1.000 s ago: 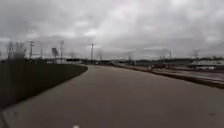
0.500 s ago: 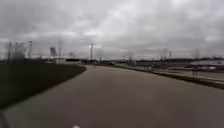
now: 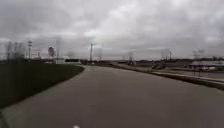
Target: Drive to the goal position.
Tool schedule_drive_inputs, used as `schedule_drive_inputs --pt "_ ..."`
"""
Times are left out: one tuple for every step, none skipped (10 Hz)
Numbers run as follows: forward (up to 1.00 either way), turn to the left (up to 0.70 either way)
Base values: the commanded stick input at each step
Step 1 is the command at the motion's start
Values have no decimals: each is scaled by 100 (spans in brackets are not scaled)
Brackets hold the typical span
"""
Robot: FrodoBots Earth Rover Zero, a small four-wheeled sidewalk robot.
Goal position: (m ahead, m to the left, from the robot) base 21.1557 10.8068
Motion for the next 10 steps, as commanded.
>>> schedule_drive_inputs --pt "100 0" --pt "100 0" --pt "100 0" --pt "100 0" --pt "100 0" --pt "100 0" --pt "100 0" --pt "100 0" --pt "100 0" --pt "100 0"
